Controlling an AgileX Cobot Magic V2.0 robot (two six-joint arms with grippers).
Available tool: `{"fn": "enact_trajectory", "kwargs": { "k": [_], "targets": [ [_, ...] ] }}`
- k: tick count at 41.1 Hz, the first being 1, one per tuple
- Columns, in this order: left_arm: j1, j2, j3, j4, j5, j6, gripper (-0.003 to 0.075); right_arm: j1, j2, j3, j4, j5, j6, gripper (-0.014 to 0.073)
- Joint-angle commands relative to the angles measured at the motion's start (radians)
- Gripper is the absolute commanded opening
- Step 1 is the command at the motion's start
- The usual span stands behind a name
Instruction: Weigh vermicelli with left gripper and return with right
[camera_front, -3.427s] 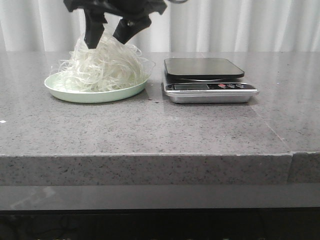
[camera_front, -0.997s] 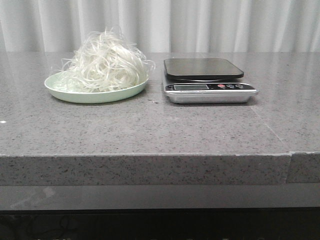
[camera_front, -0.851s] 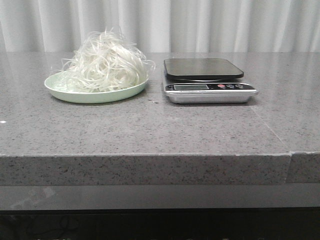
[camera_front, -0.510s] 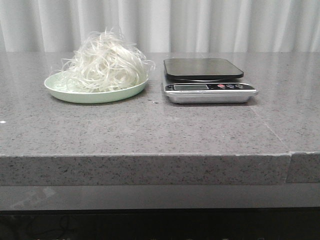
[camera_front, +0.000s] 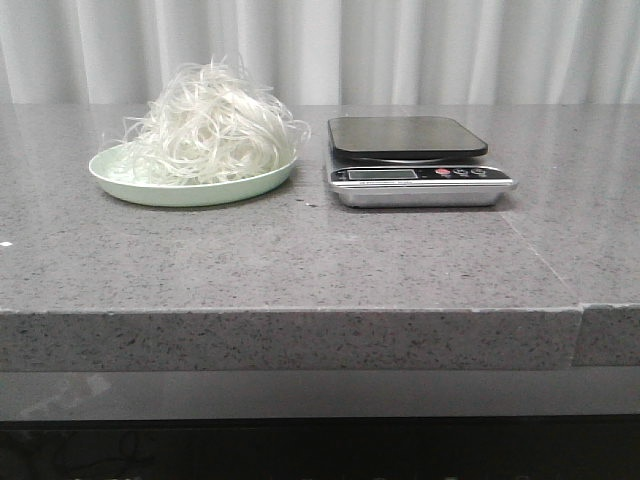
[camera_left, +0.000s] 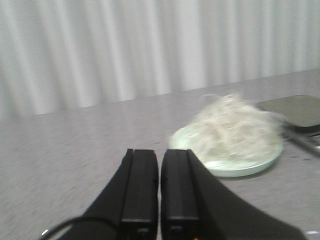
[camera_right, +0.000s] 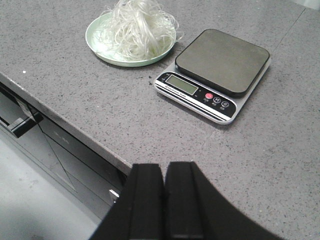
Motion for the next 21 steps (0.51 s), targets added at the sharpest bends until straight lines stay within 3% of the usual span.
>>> {"fn": "enact_trajectory", "kwargs": {
  "k": [1,9,21],
  "targets": [
    [0.064,-0.032,0.054,-0.005,-0.165,-0.012,0.0144,-0.005,0.004,-0.024,-0.009,-0.062,-0.005,0.016],
    [0.125,-0.111,0.138,-0.037,-0.174,-0.012,0.0144,-0.005,0.004,-0.024,-0.009,-0.062,-0.005,0.016],
    [0.127,-0.116,0.167,-0.036,-0.198,-0.012,0.0144,-0.005,0.006,-0.024,-0.009,-0.06,-0.005,0.016]
  ]
}}
